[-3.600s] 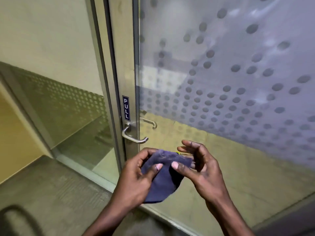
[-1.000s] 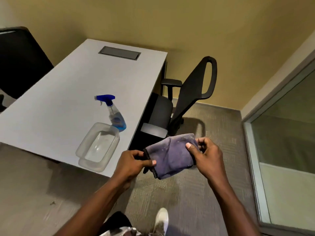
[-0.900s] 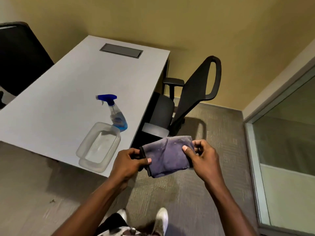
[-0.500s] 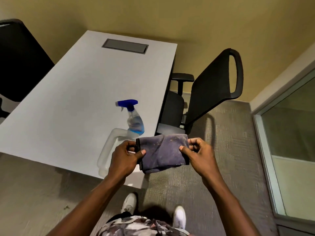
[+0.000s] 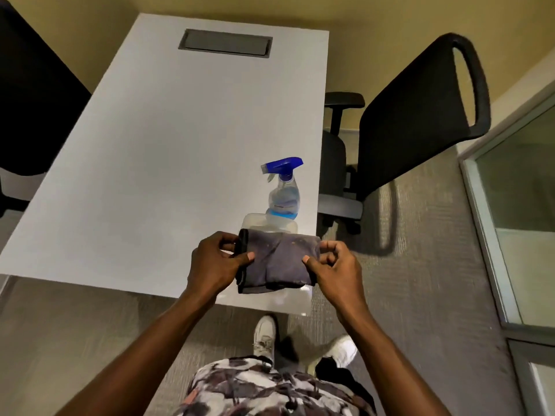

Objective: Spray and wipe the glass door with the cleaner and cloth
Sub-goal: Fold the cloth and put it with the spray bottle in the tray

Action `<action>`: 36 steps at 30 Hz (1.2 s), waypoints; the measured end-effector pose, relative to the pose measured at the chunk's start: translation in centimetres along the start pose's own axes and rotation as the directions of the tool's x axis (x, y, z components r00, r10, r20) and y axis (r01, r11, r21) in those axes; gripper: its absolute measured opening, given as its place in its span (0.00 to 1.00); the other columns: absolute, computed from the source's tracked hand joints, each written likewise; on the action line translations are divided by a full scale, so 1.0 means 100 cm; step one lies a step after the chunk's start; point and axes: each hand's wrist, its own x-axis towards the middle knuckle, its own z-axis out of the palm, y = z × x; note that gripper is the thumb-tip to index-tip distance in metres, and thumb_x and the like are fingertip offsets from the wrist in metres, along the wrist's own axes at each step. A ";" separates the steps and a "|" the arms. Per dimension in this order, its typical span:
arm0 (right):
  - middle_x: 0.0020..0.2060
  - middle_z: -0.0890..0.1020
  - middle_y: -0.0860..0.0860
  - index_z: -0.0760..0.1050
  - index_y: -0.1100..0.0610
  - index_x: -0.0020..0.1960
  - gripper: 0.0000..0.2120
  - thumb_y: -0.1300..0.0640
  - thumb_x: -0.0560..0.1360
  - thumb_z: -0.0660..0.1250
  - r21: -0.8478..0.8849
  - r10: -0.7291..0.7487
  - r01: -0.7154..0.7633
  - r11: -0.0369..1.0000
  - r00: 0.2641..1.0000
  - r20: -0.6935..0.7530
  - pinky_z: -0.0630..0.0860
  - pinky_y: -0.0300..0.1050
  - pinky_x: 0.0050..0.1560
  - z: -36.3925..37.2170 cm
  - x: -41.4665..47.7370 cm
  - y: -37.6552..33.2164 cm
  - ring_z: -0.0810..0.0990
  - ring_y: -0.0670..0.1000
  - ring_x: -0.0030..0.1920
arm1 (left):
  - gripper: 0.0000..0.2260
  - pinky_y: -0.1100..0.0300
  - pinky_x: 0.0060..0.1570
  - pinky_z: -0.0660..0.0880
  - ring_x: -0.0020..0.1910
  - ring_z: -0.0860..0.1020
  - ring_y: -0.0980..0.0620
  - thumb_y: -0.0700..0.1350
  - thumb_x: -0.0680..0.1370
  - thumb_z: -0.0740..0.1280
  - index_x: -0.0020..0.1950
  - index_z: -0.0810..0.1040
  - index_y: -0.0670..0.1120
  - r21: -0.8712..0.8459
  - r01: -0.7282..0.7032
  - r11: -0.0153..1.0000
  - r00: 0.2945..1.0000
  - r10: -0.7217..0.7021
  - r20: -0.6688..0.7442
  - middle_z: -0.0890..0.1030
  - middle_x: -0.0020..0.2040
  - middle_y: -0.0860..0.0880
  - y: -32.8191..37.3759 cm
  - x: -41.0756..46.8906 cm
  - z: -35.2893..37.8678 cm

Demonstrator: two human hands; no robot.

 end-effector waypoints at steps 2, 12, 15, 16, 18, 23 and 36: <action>0.37 0.84 0.48 0.79 0.54 0.63 0.17 0.57 0.77 0.79 -0.010 0.022 -0.022 1.000 1.000 -0.011 0.83 0.48 0.42 0.021 -0.004 0.003 0.84 0.48 0.38 | 0.27 0.59 0.47 0.82 0.52 0.88 0.47 0.43 0.74 0.86 0.71 0.83 0.46 0.011 0.004 1.000 1.000 -0.004 0.029 0.87 0.58 0.49 -0.008 0.002 -0.004; 0.51 0.89 0.53 0.75 0.54 0.69 0.21 0.52 0.79 0.76 -0.320 -0.022 0.004 0.947 0.998 -0.051 0.73 0.42 0.43 0.073 -0.010 0.024 0.87 0.56 0.48 | 0.21 0.44 0.65 0.84 0.61 0.88 0.38 0.42 0.76 0.84 0.67 0.87 0.41 0.194 -0.029 0.981 0.999 0.036 -0.035 0.90 0.62 0.40 -0.034 0.021 0.015; 0.52 0.88 0.55 0.74 0.54 0.69 0.20 0.52 0.80 0.74 -0.400 -0.090 0.046 0.915 0.992 -0.090 0.71 0.44 0.46 0.084 -0.014 0.036 0.86 0.58 0.50 | 0.20 0.46 0.63 0.83 0.60 0.88 0.38 0.43 0.76 0.84 0.66 0.87 0.40 0.215 -0.036 0.976 0.998 0.044 -0.034 0.90 0.61 0.40 -0.038 0.026 0.024; 0.52 0.88 0.55 0.74 0.54 0.69 0.20 0.53 0.80 0.74 -0.420 -0.113 0.059 0.905 0.988 -0.103 0.70 0.44 0.46 0.088 -0.015 0.040 0.86 0.59 0.50 | 0.19 0.47 0.62 0.82 0.60 0.88 0.38 0.43 0.76 0.84 0.65 0.87 0.40 0.218 -0.032 0.975 0.999 0.041 -0.036 0.90 0.61 0.40 -0.038 0.027 0.027; 0.52 0.88 0.56 0.74 0.54 0.69 0.19 0.54 0.81 0.74 -0.446 -0.144 0.072 0.892 0.981 -0.130 0.71 0.45 0.46 0.094 -0.016 0.046 0.86 0.59 0.51 | 0.19 0.48 0.61 0.81 0.60 0.88 0.38 0.43 0.76 0.84 0.64 0.87 0.40 0.216 -0.025 0.976 0.998 0.036 -0.043 0.90 0.61 0.40 -0.039 0.030 0.032; 0.55 0.86 0.57 0.75 0.57 0.68 0.17 0.57 0.81 0.74 -0.500 -0.219 0.133 0.855 0.969 -0.116 0.83 0.55 0.51 0.108 -0.016 0.052 0.85 0.60 0.54 | 0.14 0.49 0.57 0.80 0.58 0.87 0.38 0.41 0.78 0.81 0.62 0.85 0.39 0.268 -0.056 0.962 0.997 0.067 -0.031 0.89 0.59 0.39 -0.041 0.033 0.039; 0.56 0.83 0.57 0.83 0.59 0.60 0.09 0.63 0.80 0.73 -0.602 -0.260 0.144 0.785 0.959 -0.110 0.74 0.45 0.43 0.104 -0.013 0.050 0.85 0.58 0.48 | 0.22 0.44 0.61 0.79 0.71 0.77 0.41 0.50 0.84 0.76 0.73 0.77 0.42 0.488 -0.155 0.859 0.988 0.149 0.052 0.78 0.69 0.43 -0.044 0.022 0.038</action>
